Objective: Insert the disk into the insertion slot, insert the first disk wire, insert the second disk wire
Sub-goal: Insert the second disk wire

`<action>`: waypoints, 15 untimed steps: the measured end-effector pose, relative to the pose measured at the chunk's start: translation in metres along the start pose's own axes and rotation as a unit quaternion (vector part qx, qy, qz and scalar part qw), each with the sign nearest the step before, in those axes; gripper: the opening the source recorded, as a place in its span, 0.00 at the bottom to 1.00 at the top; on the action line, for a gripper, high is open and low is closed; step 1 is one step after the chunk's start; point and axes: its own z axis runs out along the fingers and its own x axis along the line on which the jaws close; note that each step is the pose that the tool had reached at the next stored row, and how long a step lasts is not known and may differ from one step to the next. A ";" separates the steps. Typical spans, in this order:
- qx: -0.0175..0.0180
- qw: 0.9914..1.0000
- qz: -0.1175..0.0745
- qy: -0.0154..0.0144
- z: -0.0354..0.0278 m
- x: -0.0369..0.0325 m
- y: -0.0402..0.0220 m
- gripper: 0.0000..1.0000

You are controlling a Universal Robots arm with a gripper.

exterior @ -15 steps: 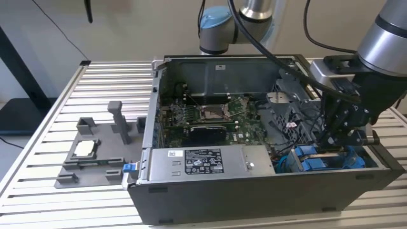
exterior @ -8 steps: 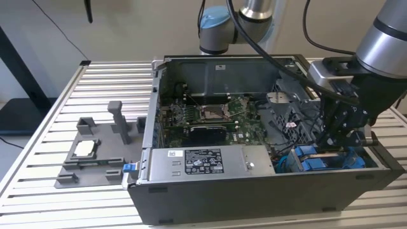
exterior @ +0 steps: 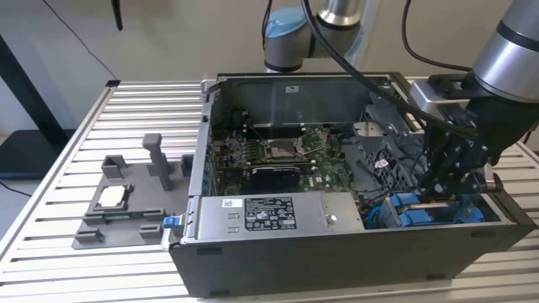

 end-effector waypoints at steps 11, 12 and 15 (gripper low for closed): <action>-0.002 1.000 0.001 0.000 -0.0306 -0.0015 0.0000 0.24; -0.002 1.000 0.001 0.000 -0.0324 -0.0016 -0.0001 0.24; -0.002 1.000 0.003 0.000 -0.0368 -0.0018 -0.0001 0.24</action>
